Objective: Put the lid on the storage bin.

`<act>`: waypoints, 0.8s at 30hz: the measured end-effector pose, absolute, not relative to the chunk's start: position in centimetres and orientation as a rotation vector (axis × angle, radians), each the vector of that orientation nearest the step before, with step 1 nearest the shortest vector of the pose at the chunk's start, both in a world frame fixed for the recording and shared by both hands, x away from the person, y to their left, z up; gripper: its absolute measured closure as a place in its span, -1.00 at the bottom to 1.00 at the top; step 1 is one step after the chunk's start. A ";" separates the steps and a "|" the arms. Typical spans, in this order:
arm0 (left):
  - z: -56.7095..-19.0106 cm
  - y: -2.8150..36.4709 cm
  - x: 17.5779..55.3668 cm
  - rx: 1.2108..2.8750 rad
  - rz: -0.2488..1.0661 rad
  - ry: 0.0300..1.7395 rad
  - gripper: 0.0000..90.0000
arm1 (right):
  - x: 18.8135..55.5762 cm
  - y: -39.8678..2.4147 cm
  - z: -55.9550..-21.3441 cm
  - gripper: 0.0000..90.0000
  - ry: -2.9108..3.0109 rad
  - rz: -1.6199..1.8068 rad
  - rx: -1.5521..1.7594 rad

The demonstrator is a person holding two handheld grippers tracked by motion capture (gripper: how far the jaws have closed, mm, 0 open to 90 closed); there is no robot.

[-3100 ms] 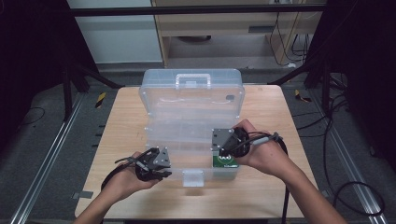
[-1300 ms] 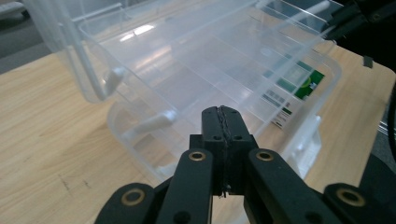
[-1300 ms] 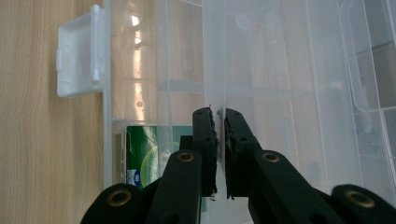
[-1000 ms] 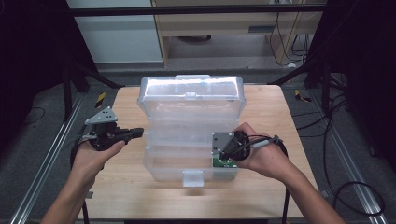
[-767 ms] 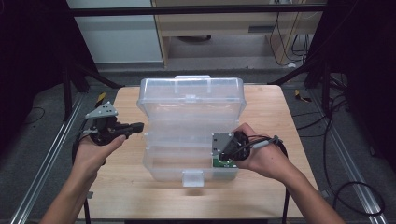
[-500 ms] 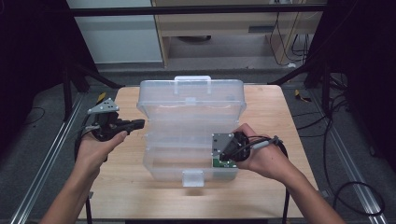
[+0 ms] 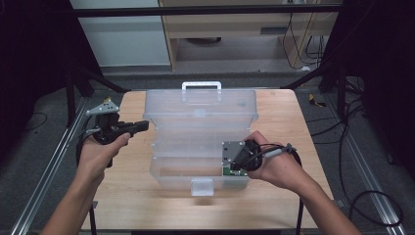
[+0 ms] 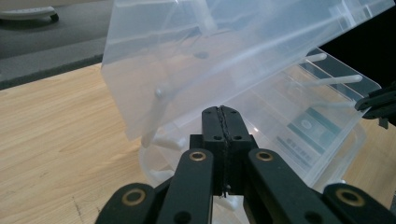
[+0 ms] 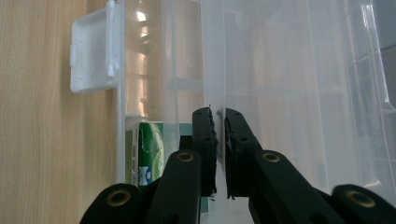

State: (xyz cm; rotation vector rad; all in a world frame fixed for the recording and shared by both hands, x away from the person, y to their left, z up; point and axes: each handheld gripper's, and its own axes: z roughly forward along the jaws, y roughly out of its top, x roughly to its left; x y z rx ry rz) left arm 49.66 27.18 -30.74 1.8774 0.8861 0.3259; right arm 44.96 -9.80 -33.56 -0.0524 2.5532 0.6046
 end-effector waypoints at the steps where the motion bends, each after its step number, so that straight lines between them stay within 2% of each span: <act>1: -30.8 27.2 49.7 1.880 0.328 0.885 1.00 | 45.0 -9.8 -33.6 0.88 2.556 0.602 -0.062; 14: -31.2 27.4 48.4 1.910 0.314 0.896 1.00 | 44.5 -9.9 -34.3 0.85 2.567 0.622 -0.042; 24: -32.5 27.5 47.2 1.930 0.302 0.878 1.00 | 43.1 -10.6 -34.4 0.68 2.540 0.749 0.049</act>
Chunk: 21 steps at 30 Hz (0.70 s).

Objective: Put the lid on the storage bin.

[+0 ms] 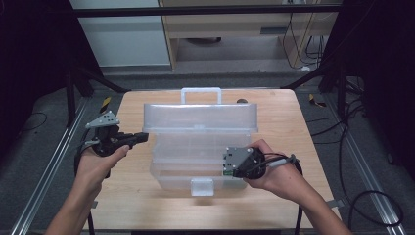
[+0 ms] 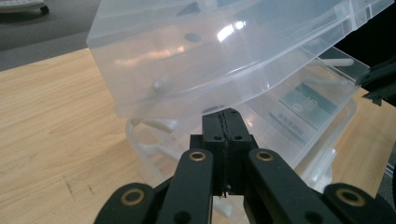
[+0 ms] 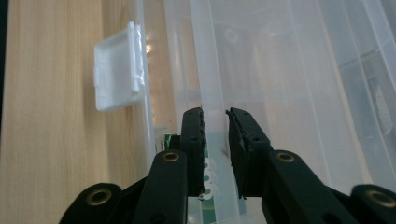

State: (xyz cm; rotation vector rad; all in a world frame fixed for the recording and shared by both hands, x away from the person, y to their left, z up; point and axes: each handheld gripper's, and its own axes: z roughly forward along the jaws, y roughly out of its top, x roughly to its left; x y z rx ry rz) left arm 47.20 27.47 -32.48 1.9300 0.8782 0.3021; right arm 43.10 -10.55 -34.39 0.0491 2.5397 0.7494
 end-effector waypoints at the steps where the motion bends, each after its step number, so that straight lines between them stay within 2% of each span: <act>1: -32.6 27.5 47.1 1.934 0.299 0.878 1.00 | 42.7 -10.6 -34.3 0.68 2.533 0.772 0.070; 9: -33.8 27.5 46.0 1.957 0.299 0.866 1.00 | 40.5 -12.6 -33.3 0.75 2.484 0.837 0.112; 21: -34.7 27.4 45.4 1.970 0.311 0.858 1.00 | 39.8 -16.7 -33.1 0.85 2.435 0.840 0.259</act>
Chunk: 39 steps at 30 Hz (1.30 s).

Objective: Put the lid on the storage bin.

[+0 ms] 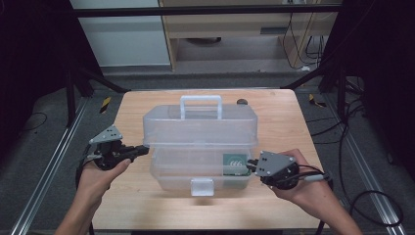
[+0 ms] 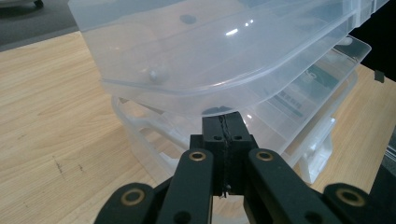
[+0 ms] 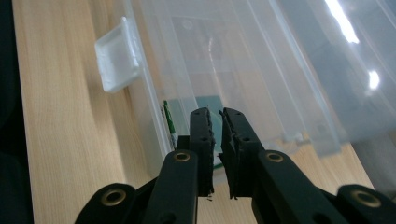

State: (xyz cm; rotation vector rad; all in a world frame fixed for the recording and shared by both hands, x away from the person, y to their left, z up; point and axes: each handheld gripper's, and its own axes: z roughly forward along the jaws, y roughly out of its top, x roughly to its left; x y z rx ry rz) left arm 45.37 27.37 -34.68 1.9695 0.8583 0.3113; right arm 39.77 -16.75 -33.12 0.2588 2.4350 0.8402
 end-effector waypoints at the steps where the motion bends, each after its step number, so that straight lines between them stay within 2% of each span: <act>1: -34.7 27.3 45.3 1.971 0.310 0.857 1.00 | 39.8 -16.7 -33.1 0.85 2.435 0.840 0.259; 18: -35.5 27.4 44.5 1.993 0.321 0.836 1.00 | 41.5 -21.4 -35.7 0.89 2.384 0.795 0.494; 28: -36.2 27.2 43.7 2.050 0.376 0.792 1.00 | 42.8 -23.0 -37.0 0.92 2.354 0.789 0.570; 39: -37.4 27.8 43.1 2.040 0.373 0.804 1.00 | 44.3 -23.9 -39.5 0.97 2.338 0.776 0.657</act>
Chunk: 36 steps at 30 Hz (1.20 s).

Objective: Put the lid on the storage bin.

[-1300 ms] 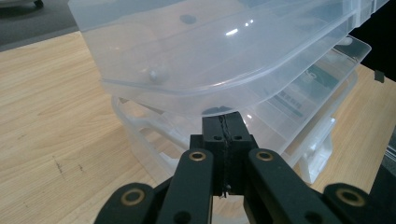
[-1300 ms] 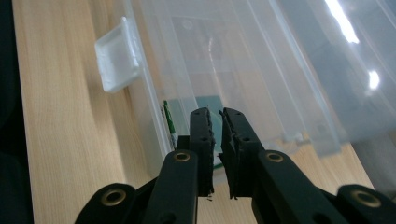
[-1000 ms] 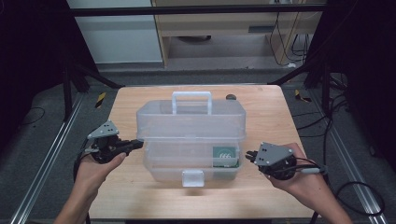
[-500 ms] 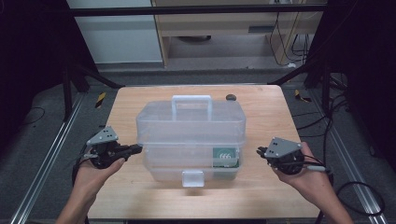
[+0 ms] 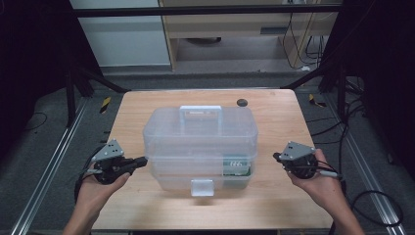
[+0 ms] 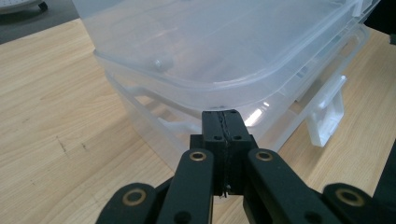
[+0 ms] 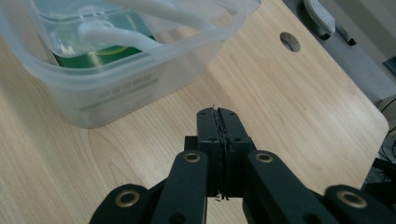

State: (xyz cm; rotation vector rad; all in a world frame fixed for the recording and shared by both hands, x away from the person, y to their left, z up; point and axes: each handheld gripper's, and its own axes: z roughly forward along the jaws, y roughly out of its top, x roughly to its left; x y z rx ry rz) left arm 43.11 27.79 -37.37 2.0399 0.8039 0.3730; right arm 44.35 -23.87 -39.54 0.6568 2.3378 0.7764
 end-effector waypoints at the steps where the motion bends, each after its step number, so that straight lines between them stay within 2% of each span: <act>1: -37.6 27.8 43.1 2.041 0.371 0.805 1.00 | 44.5 -23.9 -39.9 0.97 2.337 0.784 0.668; 22: -40.4 27.7 42.5 2.061 0.354 0.825 1.00 | 44.9 -24.1 -40.9 0.94 2.343 0.788 0.693; 27: -41.2 27.8 42.4 2.125 0.349 0.857 1.00 | 45.0 -24.1 -41.3 0.94 2.345 0.788 0.703; 31: -41.8 29.1 42.0 2.139 0.382 0.899 0.99 | 45.1 -24.3 -41.2 0.94 2.330 0.795 0.716; 36: -42.2 30.7 42.6 2.110 0.441 0.958 0.86 | 45.7 -24.6 -41.5 0.91 2.293 0.809 0.769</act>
